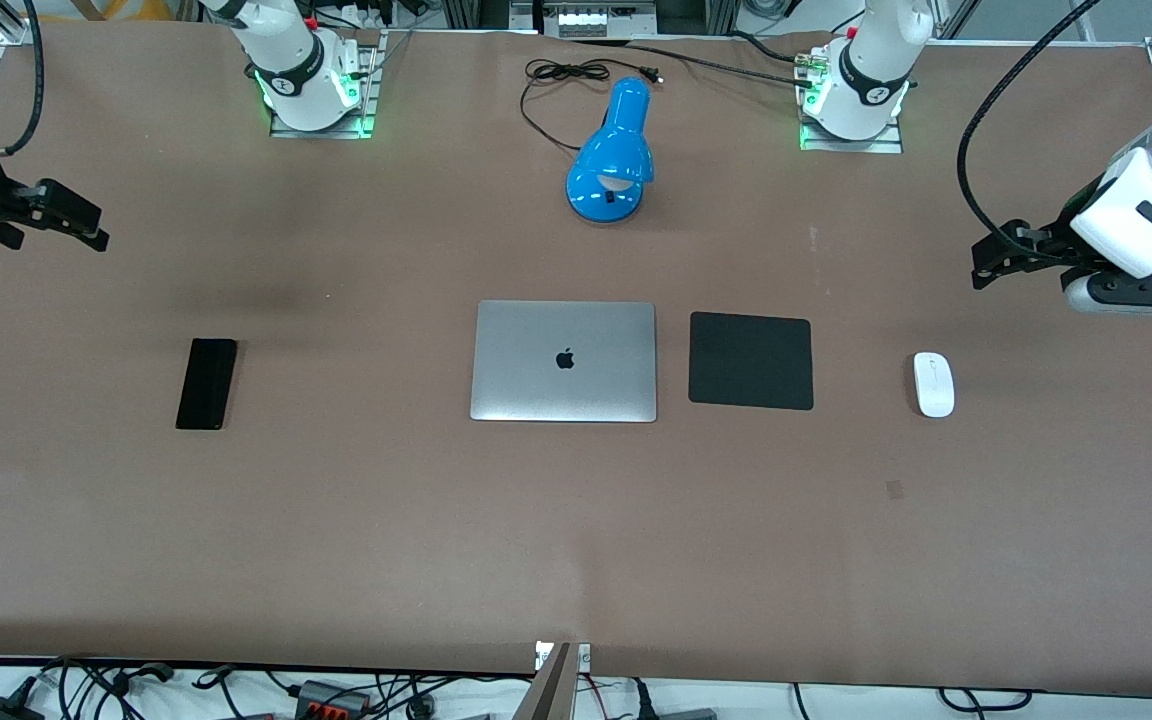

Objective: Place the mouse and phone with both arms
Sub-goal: 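Move the right gripper toward the black phone while the left gripper reaches the mouse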

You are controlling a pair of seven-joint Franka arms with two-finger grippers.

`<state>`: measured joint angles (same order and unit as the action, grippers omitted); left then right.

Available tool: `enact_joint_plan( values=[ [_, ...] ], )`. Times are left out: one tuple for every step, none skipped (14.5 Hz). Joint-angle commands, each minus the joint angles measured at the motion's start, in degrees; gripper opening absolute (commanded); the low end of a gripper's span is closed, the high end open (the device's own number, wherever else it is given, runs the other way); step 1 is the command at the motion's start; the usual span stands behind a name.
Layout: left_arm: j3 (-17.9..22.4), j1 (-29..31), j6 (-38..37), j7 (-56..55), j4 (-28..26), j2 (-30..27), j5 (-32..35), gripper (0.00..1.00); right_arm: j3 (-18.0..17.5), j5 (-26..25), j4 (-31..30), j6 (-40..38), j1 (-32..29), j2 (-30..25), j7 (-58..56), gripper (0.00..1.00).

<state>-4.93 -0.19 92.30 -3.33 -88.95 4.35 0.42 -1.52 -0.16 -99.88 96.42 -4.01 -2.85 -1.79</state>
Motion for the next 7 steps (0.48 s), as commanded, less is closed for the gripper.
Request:
enact_joint_plan(
  values=[
    [-0.3, 0.1, -1.1, 0.0, 2.0, 0.8, 1.0, 1.00, -0.7, 0.4, 0.3, 0.6, -0.4, 2.1, 0.3, 1.00],
    [-0.3, 0.1, -1.1, -0.1, 2.0, 0.8, 1.0, 1.00, -0.7, 0.2, 0.2, 0.7, -0.5, 2.8, 0.6, 1.00],
    [-0.3, -0.2, -1.2, -0.5, 2.0, 0.8, 1.0, 1.00, -0.7, 0.2, 0.1, 1.1, -0.6, 3.8, 0.6, 1.00],
    [-0.3, -0.3, -1.2, -0.5, 2.0, 0.8, 1.3, 1.00, -0.7, 0.1, 0.0, 2.3, -0.7, 4.9, 0.6, 1.00],
    [-0.3, -0.3, -1.2, -0.5, 2.0, 0.8, 1.4, 1.00, -0.6, 0.1, -0.1, 3.3, -0.7, 6.0, 0.6, 1.00],
    [-0.3, 0.1, -1.2, -0.5, 2.1, 0.8, 1.4, 1.00, -0.6, 0.1, -0.1, 3.6, -0.7, 6.7, 0.6, 1.00],
    [0.1, 0.2, -1.2, -0.3, 2.0, 0.9, 1.4, 1.00, -0.6, 0.1, -0.2, 3.9, -0.7, 7.1, 0.6, 1.00]
  ],
)
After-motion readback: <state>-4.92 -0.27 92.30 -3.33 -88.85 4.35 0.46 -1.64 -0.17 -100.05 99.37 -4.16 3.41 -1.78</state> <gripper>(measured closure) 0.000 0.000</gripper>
